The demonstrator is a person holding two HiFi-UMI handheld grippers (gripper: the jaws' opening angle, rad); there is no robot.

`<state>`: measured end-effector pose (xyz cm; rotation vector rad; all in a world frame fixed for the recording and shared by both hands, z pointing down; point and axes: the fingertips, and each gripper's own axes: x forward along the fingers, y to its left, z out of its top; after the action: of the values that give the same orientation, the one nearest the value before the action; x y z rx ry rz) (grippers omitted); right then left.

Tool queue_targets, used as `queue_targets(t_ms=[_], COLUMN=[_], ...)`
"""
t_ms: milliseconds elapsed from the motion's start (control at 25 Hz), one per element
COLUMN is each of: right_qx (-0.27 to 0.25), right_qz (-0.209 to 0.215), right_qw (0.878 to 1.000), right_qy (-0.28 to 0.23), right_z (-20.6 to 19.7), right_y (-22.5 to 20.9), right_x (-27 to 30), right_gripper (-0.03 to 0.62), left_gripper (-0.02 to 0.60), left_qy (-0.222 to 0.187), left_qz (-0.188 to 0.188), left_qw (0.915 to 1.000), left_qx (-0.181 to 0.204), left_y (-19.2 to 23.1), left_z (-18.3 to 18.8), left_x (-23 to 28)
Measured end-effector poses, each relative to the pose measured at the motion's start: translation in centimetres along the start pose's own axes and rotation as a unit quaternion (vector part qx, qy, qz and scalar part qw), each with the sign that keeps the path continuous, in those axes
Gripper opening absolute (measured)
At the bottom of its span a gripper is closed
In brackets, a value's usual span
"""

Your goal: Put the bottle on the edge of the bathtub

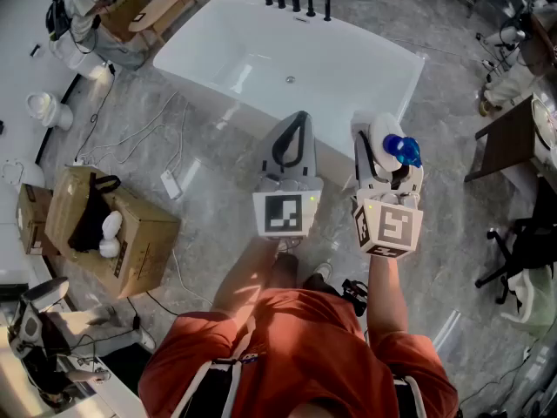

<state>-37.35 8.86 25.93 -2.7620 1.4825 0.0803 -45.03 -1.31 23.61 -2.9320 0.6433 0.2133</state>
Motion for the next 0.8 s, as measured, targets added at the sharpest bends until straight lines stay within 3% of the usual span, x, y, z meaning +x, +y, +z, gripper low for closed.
queue_targets(t_ms=[200, 520, 800], right_qx=[-0.016, -0.032, -0.041], right_qz=[0.009, -0.003, -0.037], right_qw=[1.000, 0.999, 0.998], right_qy=[-0.015, -0.018, -0.014], right_z=[2.0, 2.6, 2.2], right_y=[3.1, 5.7, 6.0], right_x=[-1.6, -1.9, -2.0], right_gripper=[0.270, 0.270, 0.270], left_gripper=[0.017, 0.017, 0.017], left_qy=[-0.024, -0.037, -0.037], left_qz=[-0.008, -0.011, -0.037], left_qw=[0.9995, 0.9992, 0.9985], left_qx=[0.021, 0.007, -0.010], left_y=[0.4, 2.7, 3.6], left_z=[2.5, 3.2, 2.5], left_x=[-2.9, -4.8, -4.7])
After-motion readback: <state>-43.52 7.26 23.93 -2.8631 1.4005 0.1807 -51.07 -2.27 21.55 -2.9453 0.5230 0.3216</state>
